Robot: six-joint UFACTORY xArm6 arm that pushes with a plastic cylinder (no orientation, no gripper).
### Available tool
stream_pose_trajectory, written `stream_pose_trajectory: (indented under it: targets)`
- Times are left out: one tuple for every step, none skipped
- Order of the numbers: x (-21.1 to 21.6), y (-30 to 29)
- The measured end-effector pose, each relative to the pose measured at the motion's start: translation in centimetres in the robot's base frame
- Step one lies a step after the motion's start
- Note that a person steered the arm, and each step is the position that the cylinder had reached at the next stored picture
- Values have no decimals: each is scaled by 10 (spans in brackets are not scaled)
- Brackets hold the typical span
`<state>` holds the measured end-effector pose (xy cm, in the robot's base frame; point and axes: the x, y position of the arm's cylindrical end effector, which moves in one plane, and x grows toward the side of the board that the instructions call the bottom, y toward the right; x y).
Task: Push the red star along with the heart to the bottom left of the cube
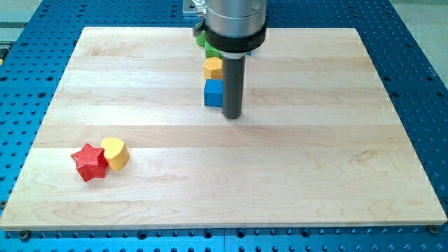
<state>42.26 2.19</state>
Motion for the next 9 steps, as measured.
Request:
stream_pose_trajectory:
  targets:
    - [-18,-7]
    - [-19,-12]
    - [-11,10]
    - [65,-18]
    - [153,-100]
    - [183,-184]
    - [170,-253]
    - [146,-236]
    - [125,-183]
